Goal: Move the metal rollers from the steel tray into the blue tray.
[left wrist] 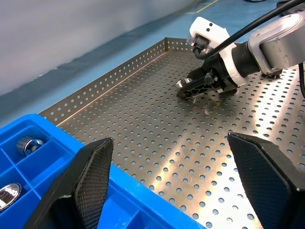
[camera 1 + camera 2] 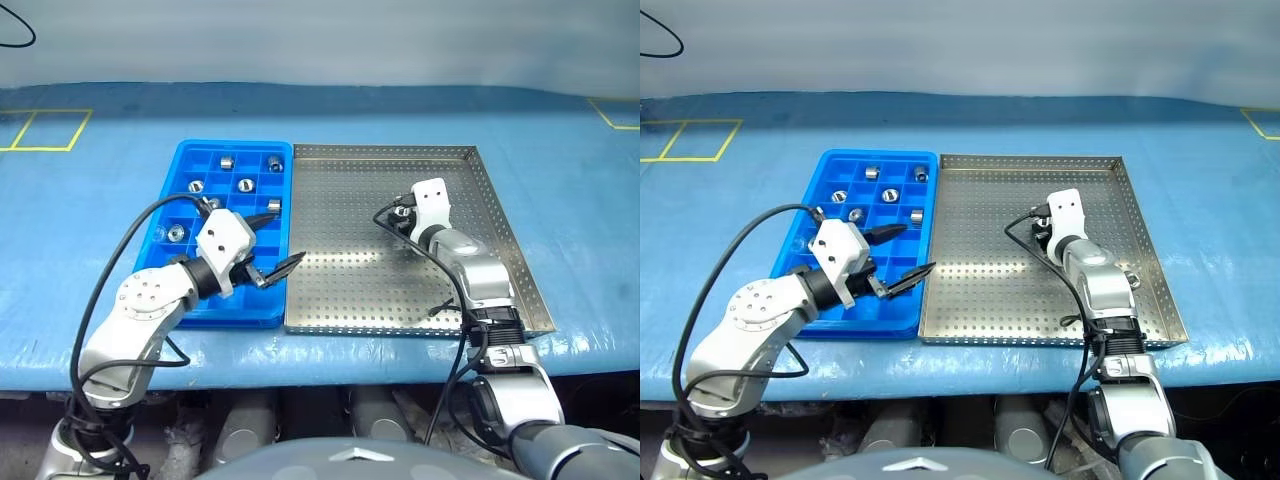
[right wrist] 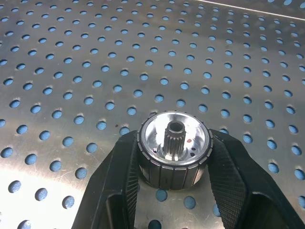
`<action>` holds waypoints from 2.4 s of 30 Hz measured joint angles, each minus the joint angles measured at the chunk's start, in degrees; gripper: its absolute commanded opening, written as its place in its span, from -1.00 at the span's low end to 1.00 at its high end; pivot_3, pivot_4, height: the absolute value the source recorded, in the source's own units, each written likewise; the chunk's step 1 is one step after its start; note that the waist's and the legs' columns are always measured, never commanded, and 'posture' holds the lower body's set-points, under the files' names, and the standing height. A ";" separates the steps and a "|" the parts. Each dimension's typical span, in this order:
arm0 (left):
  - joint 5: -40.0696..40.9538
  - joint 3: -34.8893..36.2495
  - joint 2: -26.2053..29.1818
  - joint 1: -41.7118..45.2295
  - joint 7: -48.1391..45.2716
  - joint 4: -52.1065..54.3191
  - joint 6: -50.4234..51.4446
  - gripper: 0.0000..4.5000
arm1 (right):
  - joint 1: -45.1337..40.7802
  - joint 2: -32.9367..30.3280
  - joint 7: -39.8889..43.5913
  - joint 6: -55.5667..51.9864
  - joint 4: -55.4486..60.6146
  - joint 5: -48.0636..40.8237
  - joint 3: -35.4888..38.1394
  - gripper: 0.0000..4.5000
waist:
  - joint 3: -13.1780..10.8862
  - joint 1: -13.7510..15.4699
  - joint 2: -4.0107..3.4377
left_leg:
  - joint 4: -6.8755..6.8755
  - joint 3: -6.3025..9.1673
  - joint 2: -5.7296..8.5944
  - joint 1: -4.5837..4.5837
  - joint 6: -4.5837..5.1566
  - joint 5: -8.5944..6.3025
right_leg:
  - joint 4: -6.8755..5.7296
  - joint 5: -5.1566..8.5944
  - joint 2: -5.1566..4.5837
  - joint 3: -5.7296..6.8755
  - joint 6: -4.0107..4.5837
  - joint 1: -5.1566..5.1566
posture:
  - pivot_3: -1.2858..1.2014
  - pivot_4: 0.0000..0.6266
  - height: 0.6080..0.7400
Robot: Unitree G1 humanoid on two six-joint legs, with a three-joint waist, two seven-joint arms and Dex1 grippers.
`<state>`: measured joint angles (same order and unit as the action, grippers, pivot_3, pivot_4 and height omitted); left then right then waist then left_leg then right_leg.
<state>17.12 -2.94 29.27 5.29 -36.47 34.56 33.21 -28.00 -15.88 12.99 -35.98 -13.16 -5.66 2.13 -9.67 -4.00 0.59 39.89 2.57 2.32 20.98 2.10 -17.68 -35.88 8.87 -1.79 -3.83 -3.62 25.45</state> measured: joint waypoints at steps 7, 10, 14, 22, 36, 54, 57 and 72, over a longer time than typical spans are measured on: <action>3.50 2.93 0.82 -2.93 0.25 1.49 1.32 0.86 | 0.03 0.68 4.36 1.58 4.01 -0.73 -1.70 -0.22 | -0.01 -0.08 -0.01 | -0.11 0.02 -0.04 0.01 0.00 0.00 | 0.07 0.01 0.04 0.00 0.00 0.03 | 0.02 -0.52 1.00; 4.48 5.63 2.48 -5.42 0.54 3.63 2.58 0.86 | 0.08 0.99 7.89 4.51 7.96 -1.71 -3.67 -0.22 | -0.01 0.07 -0.01 | -0.22 0.04 -0.04 -0.02 -0.01 0.00 | 0.09 0.02 0.04 0.03 0.03 0.04 | 0.03 -0.52 1.00; 5.70 11.30 3.88 -11.04 2.27 7.46 3.99 0.86 | 0.23 1.26 13.45 8.77 11.69 -2.25 -7.83 -0.22 | -0.01 0.42 0.01 | -0.32 0.09 -0.06 -0.04 -0.05 0.01 | 0.10 0.07 0.02 0.08 0.10 0.06 | 0.06 -0.52 1.00; 7.82 19.28 2.59 -20.33 6.51 13.90 5.21 0.86 | -3.96 3.92 22.83 7.21 10.74 -5.74 -13.94 -0.22 | -0.04 1.78 0.03 | -0.36 0.21 -0.05 -0.08 -0.16 0.07 | 0.07 0.14 0.01 0.20 0.22 0.03 | 0.12 -0.52 1.00; 8.39 19.80 0.03 -26.10 11.47 17.62 5.25 0.86 | -16.37 13.73 28.55 15.32 -10.19 -2.62 -19.65 -0.22 | -0.04 4.06 0.03 | -0.86 0.97 -0.03 -0.08 -0.82 0.44 | 0.05 0.40 0.00 0.93 0.69 0.02 | 0.18 -0.52 1.00; 8.30 17.91 0.27 -24.64 13.37 17.63 5.19 0.86 | -20.44 18.24 28.06 20.79 -24.80 0.07 -18.07 0.10 | -0.05 4.41 0.01 | -1.03 1.39 -0.04 -0.08 -1.23 0.67 | -0.03 0.56 0.05 1.27 0.97 0.00 | 0.17 -0.52 1.00; 8.30 17.36 0.41 -24.01 13.39 17.63 5.20 0.86 | -20.49 18.52 27.76 21.82 -25.00 0.48 -17.51 0.48 | -0.05 4.41 0.01 | -1.07 1.45 -0.04 -0.07 -1.26 0.68 | -0.03 0.58 0.05 1.31 1.00 0.00 | 0.16 -0.52 1.00; 7.70 7.27 0.97 -11.51 11.24 11.63 5.03 0.86 | -8.30 6.29 22.83 15.69 3.28 0.64 -11.84 0.48 | -0.03 4.12 0.03 | -1.06 1.70 0.07 0.05 -1.25 0.68 | 0.02 0.59 -0.12 1.49 1.00 -0.05 | 0.03 -0.52 1.00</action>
<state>24.82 4.33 30.24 -6.21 -25.23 46.19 38.24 -36.30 -9.59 35.82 -20.29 -9.87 -5.02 -9.71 -9.71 0.11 0.61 38.82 4.27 2.39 21.02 0.85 -17.00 -35.86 9.45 -1.91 -2.34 -2.62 25.40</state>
